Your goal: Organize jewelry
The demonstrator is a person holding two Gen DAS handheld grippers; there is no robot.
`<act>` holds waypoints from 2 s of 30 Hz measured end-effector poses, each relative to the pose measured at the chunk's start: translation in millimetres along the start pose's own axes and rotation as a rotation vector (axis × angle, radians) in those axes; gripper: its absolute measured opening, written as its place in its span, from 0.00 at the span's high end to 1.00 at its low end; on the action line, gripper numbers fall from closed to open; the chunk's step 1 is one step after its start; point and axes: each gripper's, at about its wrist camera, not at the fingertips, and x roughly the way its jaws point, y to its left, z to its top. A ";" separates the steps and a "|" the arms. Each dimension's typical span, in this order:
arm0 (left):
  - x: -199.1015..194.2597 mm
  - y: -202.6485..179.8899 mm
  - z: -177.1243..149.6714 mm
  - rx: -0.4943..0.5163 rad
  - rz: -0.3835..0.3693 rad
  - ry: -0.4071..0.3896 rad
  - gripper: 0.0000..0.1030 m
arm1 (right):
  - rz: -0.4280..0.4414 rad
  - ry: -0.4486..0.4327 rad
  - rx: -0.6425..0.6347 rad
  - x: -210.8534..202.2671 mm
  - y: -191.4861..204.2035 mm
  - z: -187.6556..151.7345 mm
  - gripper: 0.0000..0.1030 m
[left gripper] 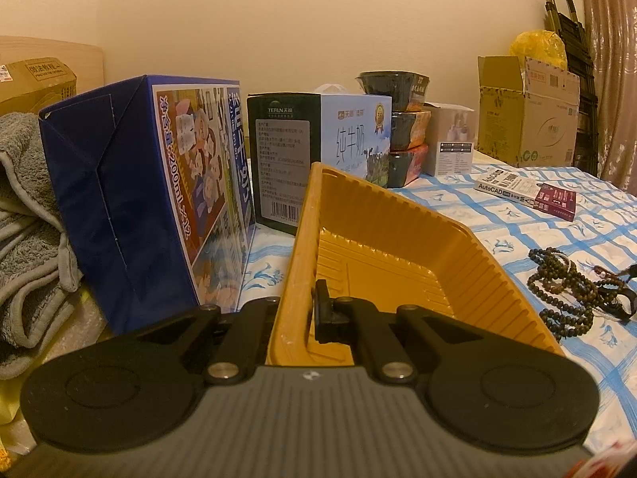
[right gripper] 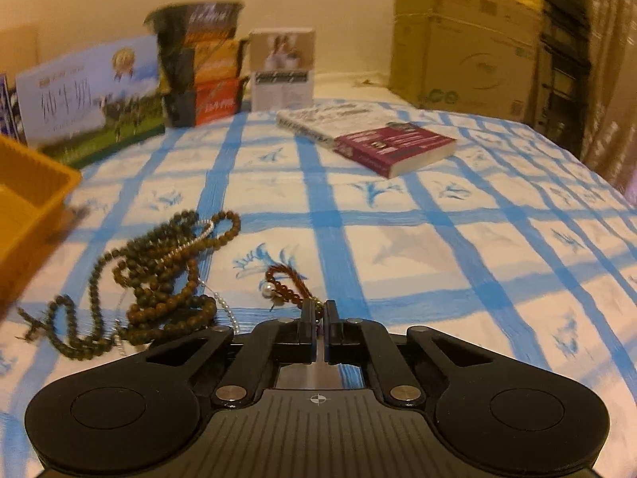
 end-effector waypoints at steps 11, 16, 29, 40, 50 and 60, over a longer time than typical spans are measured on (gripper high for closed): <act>-2.3 -0.3 0.9 0.001 -0.006 -0.003 0.96 | 0.060 -0.080 0.130 -79.3 -7.8 2.3 0.97; -3.3 -1.2 1.7 0.002 -0.009 -0.005 0.96 | 0.085 -0.094 0.154 -99.3 -5.0 9.5 0.97; -4.6 -2.3 2.2 0.003 -0.015 -0.012 0.96 | 0.359 -0.127 0.101 -128.0 67.2 46.1 1.00; -6.7 -1.6 3.3 -0.006 -0.026 -0.016 0.96 | 0.444 -0.077 0.061 -106.2 131.1 70.6 0.99; -7.4 0.4 3.1 -0.021 -0.022 -0.011 0.96 | 0.221 0.176 0.042 -53.2 97.5 -16.5 0.56; -7.7 -0.7 4.8 -0.013 -0.019 -0.010 0.96 | 0.179 0.179 -0.005 -18.3 105.0 -17.1 0.83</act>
